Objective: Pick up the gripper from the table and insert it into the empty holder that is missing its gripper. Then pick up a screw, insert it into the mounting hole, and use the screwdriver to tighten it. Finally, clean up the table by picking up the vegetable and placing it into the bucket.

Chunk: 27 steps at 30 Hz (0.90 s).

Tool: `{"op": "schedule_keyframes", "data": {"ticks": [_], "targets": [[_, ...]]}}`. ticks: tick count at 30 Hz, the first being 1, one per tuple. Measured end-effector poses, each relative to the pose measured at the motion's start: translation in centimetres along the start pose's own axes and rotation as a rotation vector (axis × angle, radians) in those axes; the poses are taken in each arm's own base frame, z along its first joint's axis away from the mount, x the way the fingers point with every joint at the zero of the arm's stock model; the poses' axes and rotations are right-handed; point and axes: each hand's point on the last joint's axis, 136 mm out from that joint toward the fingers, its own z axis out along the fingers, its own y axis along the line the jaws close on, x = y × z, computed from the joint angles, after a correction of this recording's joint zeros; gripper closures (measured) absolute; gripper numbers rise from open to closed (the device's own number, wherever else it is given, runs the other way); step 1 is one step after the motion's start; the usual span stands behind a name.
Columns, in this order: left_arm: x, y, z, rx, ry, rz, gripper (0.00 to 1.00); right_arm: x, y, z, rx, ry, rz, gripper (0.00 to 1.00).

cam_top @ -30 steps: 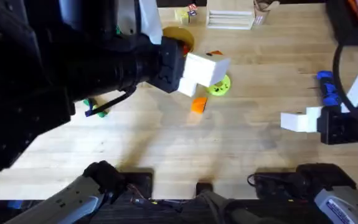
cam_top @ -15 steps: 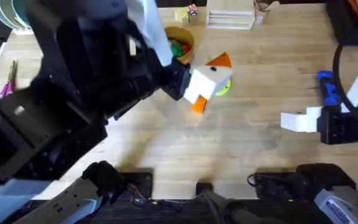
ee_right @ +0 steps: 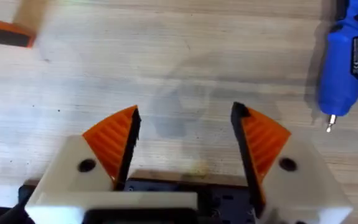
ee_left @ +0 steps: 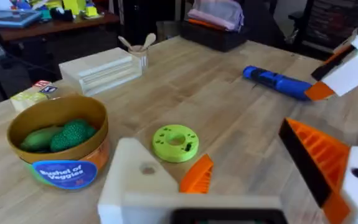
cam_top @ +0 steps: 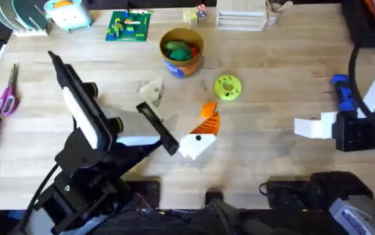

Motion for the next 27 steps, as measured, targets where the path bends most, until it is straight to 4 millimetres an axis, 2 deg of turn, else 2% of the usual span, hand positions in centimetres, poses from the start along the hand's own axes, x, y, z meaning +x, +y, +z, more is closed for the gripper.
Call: {"op": "schedule_keyframes", "data": {"ticks": [5, 9, 27], "targets": [[1.6, -0.1, -0.7, 0.005, -0.036, 0.009, 0.008, 0.0, 0.0, 0.0, 0.000, 0.000, 0.000, 0.119], [4.1, -0.3, -1.0, 0.017, 0.010, 0.000, 0.008, 0.0, 0.0, 0.0, 0.000, 0.000, 0.000, 0.119], [4.0, -0.6, -1.2, 0.030, 0.000, 0.002, 0.008, 0.0, 0.0, 0.0, 0.000, 0.000, 0.000, 0.118]]}}
